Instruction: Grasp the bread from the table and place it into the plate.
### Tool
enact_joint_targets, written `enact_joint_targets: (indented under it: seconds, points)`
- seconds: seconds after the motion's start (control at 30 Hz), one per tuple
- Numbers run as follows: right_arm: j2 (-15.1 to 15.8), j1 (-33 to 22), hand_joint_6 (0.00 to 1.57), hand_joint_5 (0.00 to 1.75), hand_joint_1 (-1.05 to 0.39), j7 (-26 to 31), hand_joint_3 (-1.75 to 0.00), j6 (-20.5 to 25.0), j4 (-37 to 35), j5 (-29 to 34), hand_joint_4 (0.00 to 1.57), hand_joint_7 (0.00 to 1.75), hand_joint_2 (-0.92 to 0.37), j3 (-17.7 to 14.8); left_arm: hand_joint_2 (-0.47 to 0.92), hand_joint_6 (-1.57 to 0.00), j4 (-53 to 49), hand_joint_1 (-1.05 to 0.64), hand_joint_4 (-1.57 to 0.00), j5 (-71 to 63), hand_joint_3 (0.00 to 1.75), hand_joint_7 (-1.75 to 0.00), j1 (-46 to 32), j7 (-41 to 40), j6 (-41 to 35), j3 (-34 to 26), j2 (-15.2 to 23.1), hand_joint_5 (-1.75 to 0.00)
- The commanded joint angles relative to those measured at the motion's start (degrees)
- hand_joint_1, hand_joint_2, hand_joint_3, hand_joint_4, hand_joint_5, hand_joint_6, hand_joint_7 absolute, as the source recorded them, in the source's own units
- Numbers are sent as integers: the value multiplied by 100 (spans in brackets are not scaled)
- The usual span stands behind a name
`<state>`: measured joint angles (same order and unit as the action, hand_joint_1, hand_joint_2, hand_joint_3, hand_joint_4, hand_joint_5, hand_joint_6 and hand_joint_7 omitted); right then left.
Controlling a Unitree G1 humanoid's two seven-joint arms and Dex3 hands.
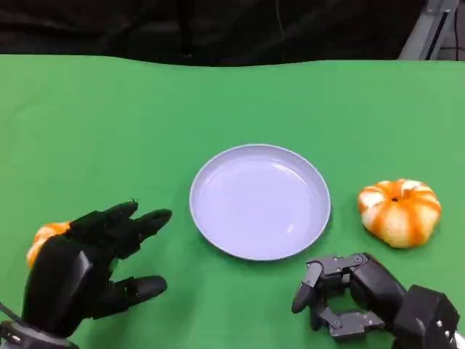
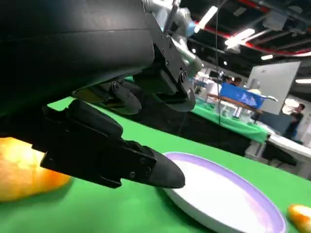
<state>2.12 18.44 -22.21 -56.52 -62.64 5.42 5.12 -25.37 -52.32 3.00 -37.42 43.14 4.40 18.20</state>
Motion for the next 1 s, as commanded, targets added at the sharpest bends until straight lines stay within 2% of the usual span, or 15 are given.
enact_joint_targets:
  seconds: [0.03,0.33,0.57,1.0]
  points:
    - [46,30,100,134,19,27,-111,1,-3,-23,98,96,-53,-9,92,-69,226,-77,-55,-147,16,-1,-108,-330,-710,68,236,0]
    - [61,45,100,135,18,12,-113,-14,-34,-24,98,97,-54,-14,92,-64,83,-78,-44,-47,13,0,5,-131,-1901,382,356,0]
    - [58,23,99,135,18,25,-111,-12,-19,-4,98,98,-54,-10,92,-54,-138,-77,-38,165,8,0,109,-90,-2258,526,488,0]
    - [54,26,99,134,19,14,-113,-43,-27,-16,98,98,-53,-16,92,-50,-283,-80,-32,425,13,0,219,247,-2819,728,641,0]
